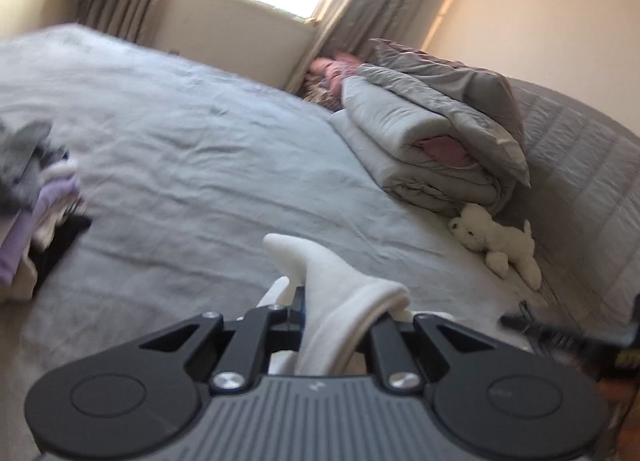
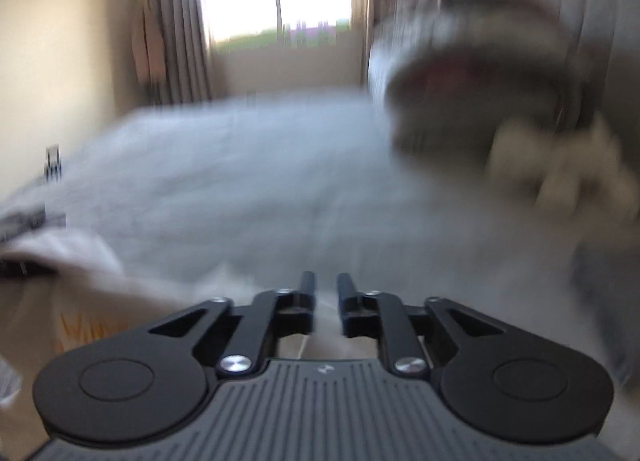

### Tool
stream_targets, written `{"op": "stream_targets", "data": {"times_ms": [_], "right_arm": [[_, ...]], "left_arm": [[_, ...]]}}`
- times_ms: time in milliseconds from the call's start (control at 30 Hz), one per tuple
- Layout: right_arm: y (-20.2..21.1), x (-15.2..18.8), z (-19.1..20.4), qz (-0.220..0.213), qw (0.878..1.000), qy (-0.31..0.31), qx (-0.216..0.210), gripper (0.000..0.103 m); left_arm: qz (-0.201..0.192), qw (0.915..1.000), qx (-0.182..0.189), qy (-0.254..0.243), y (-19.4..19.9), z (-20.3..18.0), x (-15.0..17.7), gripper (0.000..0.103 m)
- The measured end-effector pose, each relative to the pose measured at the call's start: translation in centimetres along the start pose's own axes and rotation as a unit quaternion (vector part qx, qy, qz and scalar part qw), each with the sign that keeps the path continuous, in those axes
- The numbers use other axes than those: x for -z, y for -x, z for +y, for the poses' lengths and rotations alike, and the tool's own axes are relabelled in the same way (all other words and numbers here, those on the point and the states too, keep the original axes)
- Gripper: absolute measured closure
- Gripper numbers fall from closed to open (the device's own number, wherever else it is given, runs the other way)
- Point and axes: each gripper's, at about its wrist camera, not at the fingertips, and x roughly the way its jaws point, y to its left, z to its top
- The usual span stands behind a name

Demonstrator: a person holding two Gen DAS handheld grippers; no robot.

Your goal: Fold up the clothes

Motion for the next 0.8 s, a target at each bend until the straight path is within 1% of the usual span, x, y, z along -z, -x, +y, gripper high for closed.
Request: {"op": "stream_targets", "data": {"times_ms": [33, 67, 100, 133, 233, 300, 333, 367, 400, 433, 467, 500, 533, 567, 600, 633, 667, 733, 800], "right_arm": [[-0.8, 0.3, 0.1, 0.017, 1.0, -0.003, -0.006, 0.052], [-1.6, 0.7, 0.1, 0.034, 0.999, -0.006, -0.012, 0.036], [-2.4, 1.0, 0.2, 0.05, 0.999, -0.008, -0.019, 0.032], [-3.2, 1.3, 0.3, 0.067, 0.997, -0.011, -0.025, 0.03], [-5.5, 2.3, 0.5, 0.112, 0.993, -0.017, -0.041, 0.029], [-6.2, 2.7, 0.7, 0.118, 0.992, -0.008, -0.038, 0.027], [-6.4, 2.9, 0.9, 0.121, 0.992, -0.004, -0.036, 0.025], [-6.6, 3.2, 1.0, 0.123, 0.992, 0.0, -0.033, 0.021], [-6.9, 3.5, 1.0, 0.126, 0.992, 0.002, -0.031, 0.017], [-7.2, 3.7, 1.0, 0.128, 0.991, 0.004, -0.028, 0.015], [-7.5, 4.0, 1.0, 0.133, 0.991, 0.006, -0.031, 0.015], [-7.8, 4.3, 1.1, 0.141, 0.989, 0.008, -0.043, 0.016], [-8.0, 4.7, 1.5, 0.149, 0.987, 0.013, -0.055, 0.034], [-8.1, 5.0, 2.1, 0.153, 0.986, 0.026, -0.067, 0.066], [-7.9, 5.1, 2.9, 0.151, 0.985, 0.039, -0.073, 0.083], [-7.5, 5.0, 3.7, 0.142, 0.986, 0.051, -0.069, 0.087], [-6.8, 4.6, 4.3, 0.124, 0.988, 0.063, -0.061, 0.092], [-4.9, 3.4, 4.8, 0.077, 0.993, 0.072, -0.053, 0.093], [-2.3, 1.9, 4.8, 0.016, 0.996, 0.075, -0.039, 0.094]], "left_arm": [[0.005, 1.0, -0.003, 0.008, -0.1, 0.4, 0.0, 0.093], [0.01, 0.9998, -0.005, 0.016, -0.2, 0.8, 0.0, 0.093], [0.016, 0.9996, -0.008, 0.022, -0.4, 1.1, 0.0, 0.091], [0.022, 0.9993, -0.011, 0.026, -0.7, 1.4, 0.0, 0.091], [0.04, 0.9984, -0.018, 0.036, -1.3, 2.1, 0.0, 0.089], [0.047, 0.998, -0.016, 0.041, -1.6, 2.3, -0.1, 0.08], [0.046, 0.998, -0.016, 0.042, -1.6, 2.3, -0.2, 0.076], [0.044, 0.998, -0.016, 0.042, -1.6, 2.3, -0.2, 0.07], [0.041, 0.9982, -0.018, 0.038, -1.6, 2.3, -0.2, 0.067], [0.038, 0.9985, -0.021, 0.033, -1.6, 2.3, -0.3, 0.067], [0.039, 0.9986, -0.022, 0.029, -1.8, 2.3, -0.2, 0.068], [0.04, 0.9987, -0.022, 0.025, -2.0, 2.3, -0.1, 0.074], [0.041, 0.9988, -0.018, 0.022, -2.1, 2.2, 0.0, 0.096], [0.039, 0.9989, -0.016, 0.023, -2.1, 2.1, 0.0, 0.096], [0.027, 0.9994, -0.011, 0.018, -1.6, 1.9, -0.1, 0.096], [0.014, 0.9998, -0.004, 0.012, -1.1, 1.6, -0.3, 0.096], [-0.004, 0.9999, 0.009, 0.004, -0.4, 1.3, -0.5, 0.096], [-0.05, 0.9975, 0.049, -0.014, 1.6, 0.7, -1.1, 0.096], [-0.091, 0.992, 0.086, -0.019, 3.5, 0.6, -1.7, 0.096]]}}
